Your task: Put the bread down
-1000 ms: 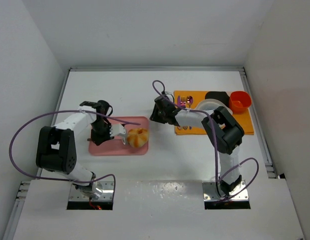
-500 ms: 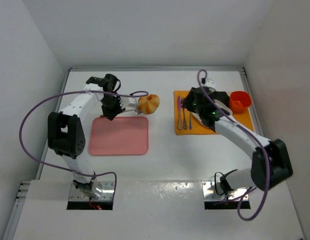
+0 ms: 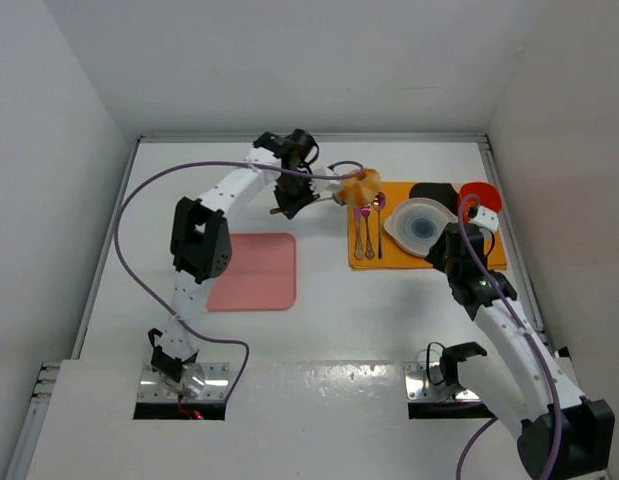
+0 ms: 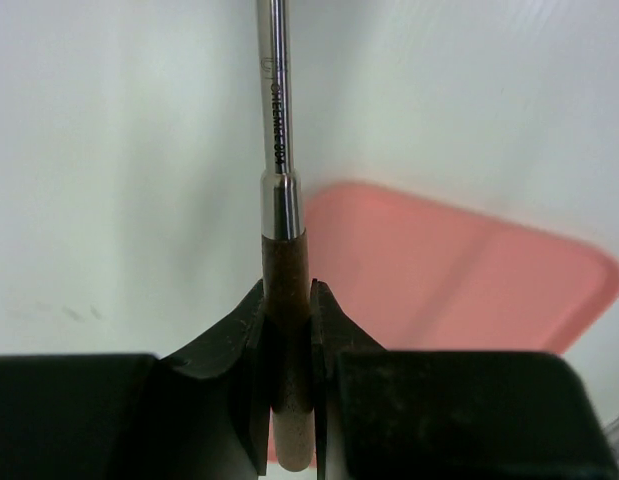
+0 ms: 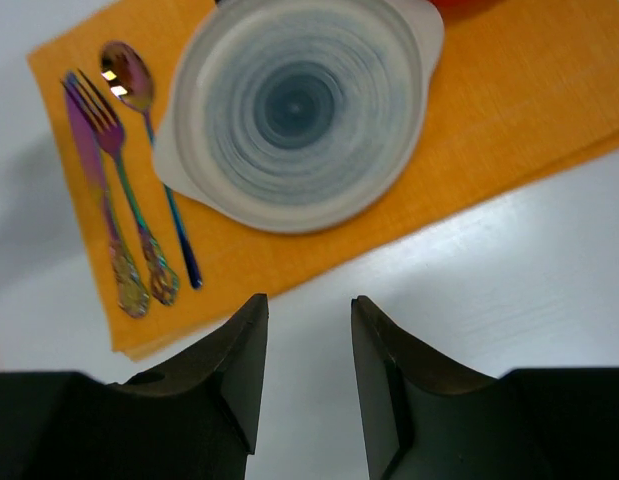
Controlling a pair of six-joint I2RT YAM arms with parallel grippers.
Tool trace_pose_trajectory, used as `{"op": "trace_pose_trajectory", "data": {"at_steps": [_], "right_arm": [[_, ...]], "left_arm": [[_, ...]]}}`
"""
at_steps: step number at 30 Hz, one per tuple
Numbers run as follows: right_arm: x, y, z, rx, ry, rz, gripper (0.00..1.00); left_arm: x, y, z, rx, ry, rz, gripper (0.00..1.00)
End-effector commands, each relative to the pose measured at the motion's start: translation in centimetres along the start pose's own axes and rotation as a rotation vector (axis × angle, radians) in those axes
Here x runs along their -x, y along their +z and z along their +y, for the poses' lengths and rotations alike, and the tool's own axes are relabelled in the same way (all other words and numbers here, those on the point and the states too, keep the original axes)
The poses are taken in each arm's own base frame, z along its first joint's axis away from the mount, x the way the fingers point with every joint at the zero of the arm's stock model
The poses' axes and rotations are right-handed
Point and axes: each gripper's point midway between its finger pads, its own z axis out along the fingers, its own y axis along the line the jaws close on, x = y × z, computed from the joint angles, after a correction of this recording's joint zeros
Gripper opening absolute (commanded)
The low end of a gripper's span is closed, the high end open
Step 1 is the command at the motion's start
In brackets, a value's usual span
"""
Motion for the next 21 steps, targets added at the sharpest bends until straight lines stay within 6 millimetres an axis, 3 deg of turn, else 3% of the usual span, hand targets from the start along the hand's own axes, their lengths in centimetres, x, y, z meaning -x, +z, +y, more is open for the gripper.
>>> {"op": "trace_pose_trajectory", "data": {"at_steps": [1, 7, 8, 11, 21], "right_arm": [[-2.9, -0.9, -2.8, -0.076, -0.031, 0.069, 0.39], [-4.9, -2.5, -4.9, -0.132, -0.021, 0.128, 0.36], [-5.0, -3.1, -5.0, -0.135, 0.0, 0.136, 0.36], [-5.8, -4.3, -5.7, -0.155, -0.016, 0.182, 0.36], [-5.8, -6.8, -7.7, -0.199, -0.015, 0.161, 0.35]], "left_arm": [[3.6, -0.3, -1.6, -0.011, -0.044, -0.056, 0.0], [9.0, 2.7, -2.5, 0.074, -0.034, -0.107, 0.0], [10.6, 2.8, -3.0, 0.084, -0.047, -0.145, 0.0], [12.7, 4.5, -3.7, 0.104, -0.073, -0.179, 0.0], [16.5, 9.3, -6.0, 0.207, -0.021, -0.197, 0.0]]}}
